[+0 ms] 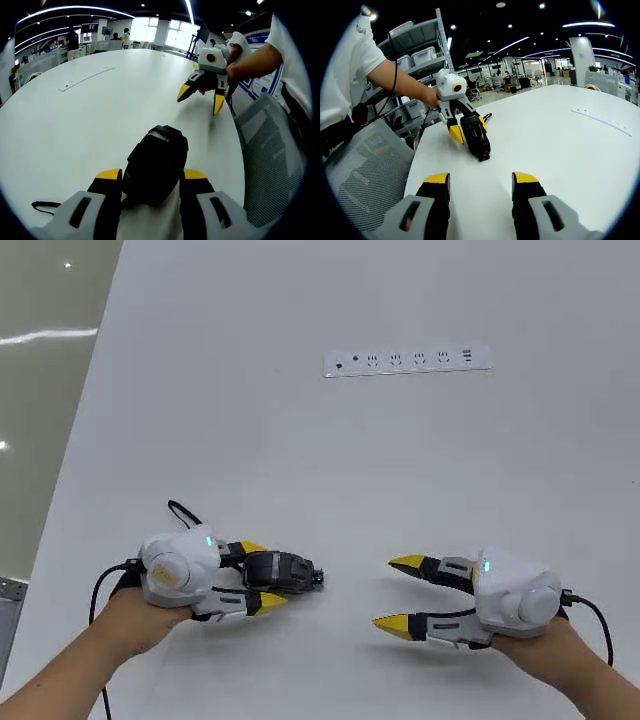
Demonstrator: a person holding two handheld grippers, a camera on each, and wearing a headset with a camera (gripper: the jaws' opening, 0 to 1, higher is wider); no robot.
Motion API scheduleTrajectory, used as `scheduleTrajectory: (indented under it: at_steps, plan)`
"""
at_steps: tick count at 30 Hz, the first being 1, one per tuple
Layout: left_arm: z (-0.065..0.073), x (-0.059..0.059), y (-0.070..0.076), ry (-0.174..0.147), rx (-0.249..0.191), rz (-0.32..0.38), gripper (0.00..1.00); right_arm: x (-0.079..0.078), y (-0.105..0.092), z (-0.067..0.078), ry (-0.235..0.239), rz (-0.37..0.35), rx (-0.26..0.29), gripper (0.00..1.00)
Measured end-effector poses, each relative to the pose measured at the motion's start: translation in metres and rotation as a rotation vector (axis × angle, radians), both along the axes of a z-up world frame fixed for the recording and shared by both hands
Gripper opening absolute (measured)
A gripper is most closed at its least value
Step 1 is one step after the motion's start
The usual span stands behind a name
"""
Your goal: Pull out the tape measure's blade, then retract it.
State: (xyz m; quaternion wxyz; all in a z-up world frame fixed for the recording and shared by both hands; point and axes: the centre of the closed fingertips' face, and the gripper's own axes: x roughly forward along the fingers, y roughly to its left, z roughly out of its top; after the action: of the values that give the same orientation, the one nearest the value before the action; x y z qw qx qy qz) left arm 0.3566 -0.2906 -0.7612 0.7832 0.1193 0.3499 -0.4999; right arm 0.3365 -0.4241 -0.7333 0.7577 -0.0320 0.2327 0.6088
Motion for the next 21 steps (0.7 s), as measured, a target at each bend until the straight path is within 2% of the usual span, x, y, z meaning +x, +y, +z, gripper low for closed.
scheduleTrajectory:
  at_steps: [15,21]
  plan:
    - [-0.0011,0.0018,-0.0010,0.004,-0.006,0.000,0.38,-0.0002,-0.0035,-0.0019,0.003,-0.006,-0.006,0.48]
    - [-0.0017,0.0020,-0.0007,-0.006,0.001,-0.010,0.38,-0.0010,-0.0031,-0.0024,0.005,-0.004,-0.005,0.48]
